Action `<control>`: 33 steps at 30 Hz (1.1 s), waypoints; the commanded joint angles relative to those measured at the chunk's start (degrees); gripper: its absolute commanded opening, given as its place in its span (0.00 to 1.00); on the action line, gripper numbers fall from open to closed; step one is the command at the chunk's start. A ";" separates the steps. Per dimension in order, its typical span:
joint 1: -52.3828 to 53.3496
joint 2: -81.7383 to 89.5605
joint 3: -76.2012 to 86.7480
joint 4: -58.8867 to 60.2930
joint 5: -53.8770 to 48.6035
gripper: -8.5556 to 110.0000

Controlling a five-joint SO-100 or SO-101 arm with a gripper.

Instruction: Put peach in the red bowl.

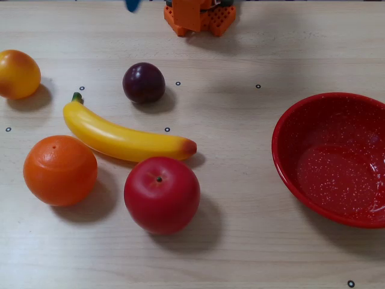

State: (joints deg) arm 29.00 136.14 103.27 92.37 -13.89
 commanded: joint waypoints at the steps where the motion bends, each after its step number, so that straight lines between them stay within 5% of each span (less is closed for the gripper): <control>1: 4.39 -2.55 -9.05 1.76 -3.16 0.07; 17: 27.07 -28.48 -33.57 6.94 -14.24 0.07; 33: 37.09 -51.59 -53.53 7.73 -16.08 0.07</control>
State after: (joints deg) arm 64.16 82.62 55.37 98.88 -28.56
